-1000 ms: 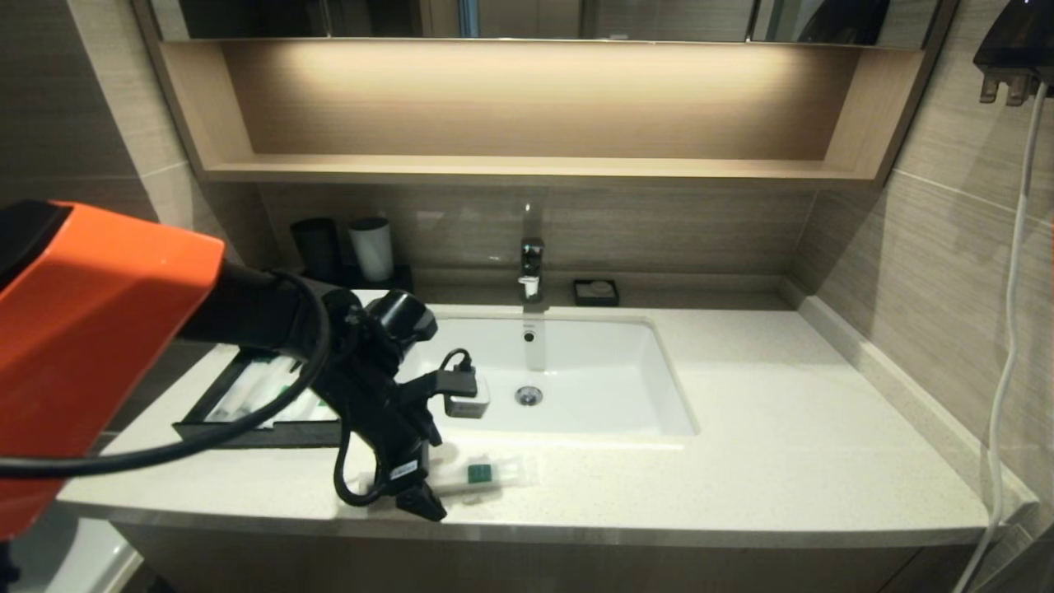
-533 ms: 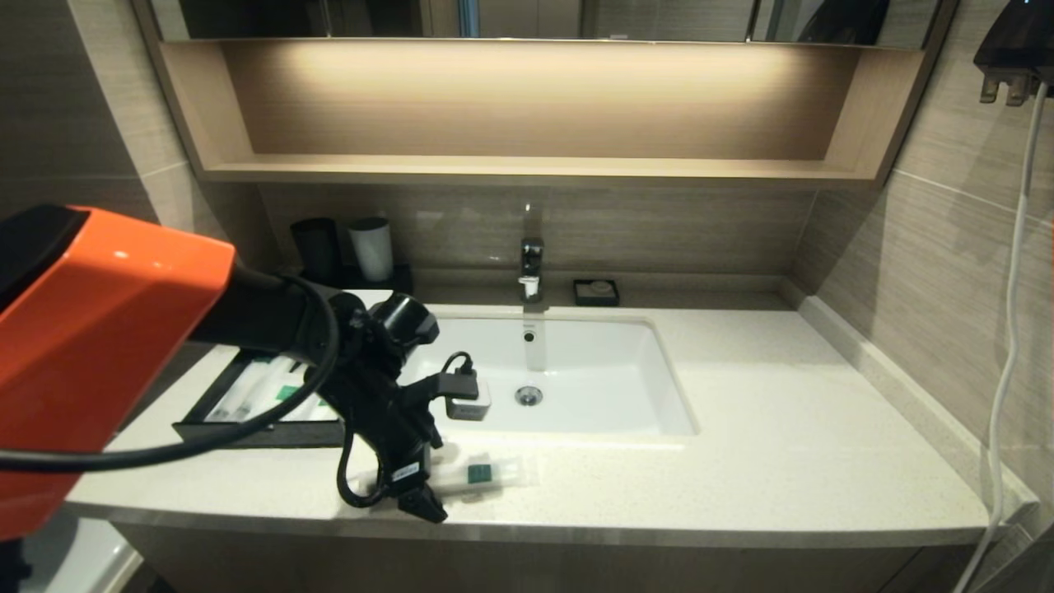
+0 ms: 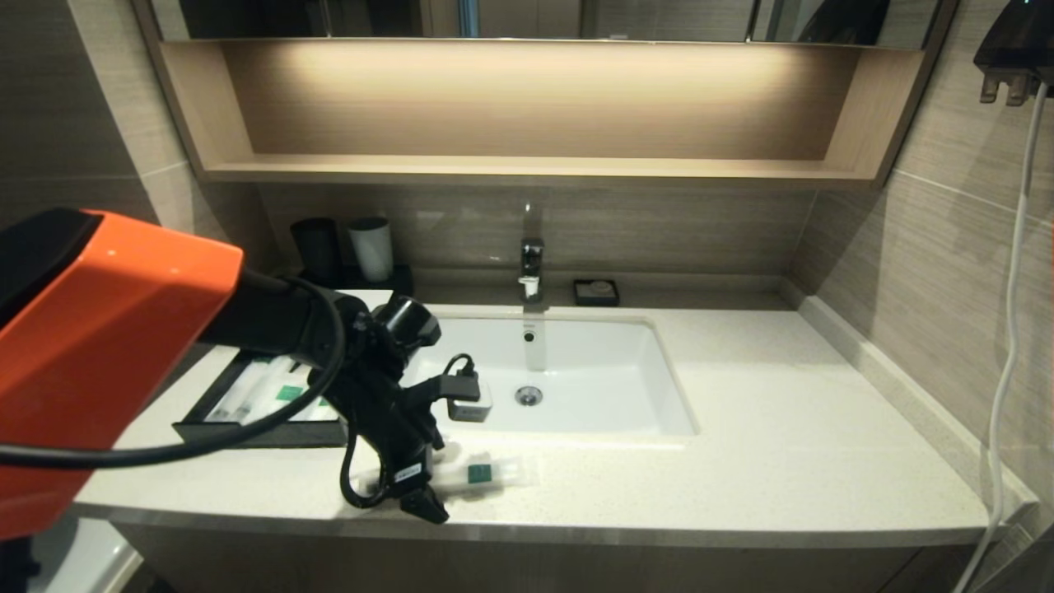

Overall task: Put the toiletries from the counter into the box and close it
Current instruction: Pick up the bathroom toiletry

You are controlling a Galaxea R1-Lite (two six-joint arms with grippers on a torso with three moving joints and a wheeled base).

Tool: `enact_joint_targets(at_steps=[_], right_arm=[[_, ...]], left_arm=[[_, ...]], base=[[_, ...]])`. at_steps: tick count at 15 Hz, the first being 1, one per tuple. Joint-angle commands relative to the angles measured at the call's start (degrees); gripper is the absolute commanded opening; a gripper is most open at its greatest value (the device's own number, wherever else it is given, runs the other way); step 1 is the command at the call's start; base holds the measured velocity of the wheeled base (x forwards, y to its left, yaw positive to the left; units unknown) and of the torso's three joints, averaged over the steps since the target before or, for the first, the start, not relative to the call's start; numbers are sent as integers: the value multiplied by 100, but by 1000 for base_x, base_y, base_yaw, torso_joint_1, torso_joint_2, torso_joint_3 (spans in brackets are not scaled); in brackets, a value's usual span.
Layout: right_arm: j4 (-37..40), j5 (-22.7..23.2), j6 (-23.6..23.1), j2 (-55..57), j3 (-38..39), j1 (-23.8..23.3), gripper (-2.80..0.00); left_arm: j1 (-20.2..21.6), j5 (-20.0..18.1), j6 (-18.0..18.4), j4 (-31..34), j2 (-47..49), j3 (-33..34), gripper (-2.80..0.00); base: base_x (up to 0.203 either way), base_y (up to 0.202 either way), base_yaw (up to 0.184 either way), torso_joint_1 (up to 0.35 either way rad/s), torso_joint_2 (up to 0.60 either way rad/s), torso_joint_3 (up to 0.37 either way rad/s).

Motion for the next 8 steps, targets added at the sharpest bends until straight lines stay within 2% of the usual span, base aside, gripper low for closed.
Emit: enact_joint_targets(at_steps=[1, 8], right_arm=[[0, 0, 0, 0, 0, 0, -280], [0, 0, 0, 0, 0, 0, -280]], left_arm=[[-2, -11, 32, 22, 33, 1, 0], [-10, -2, 32, 12, 121, 1, 0]], base=[[0, 0, 0, 0, 0, 0], [0, 0, 0, 0, 0, 0]])
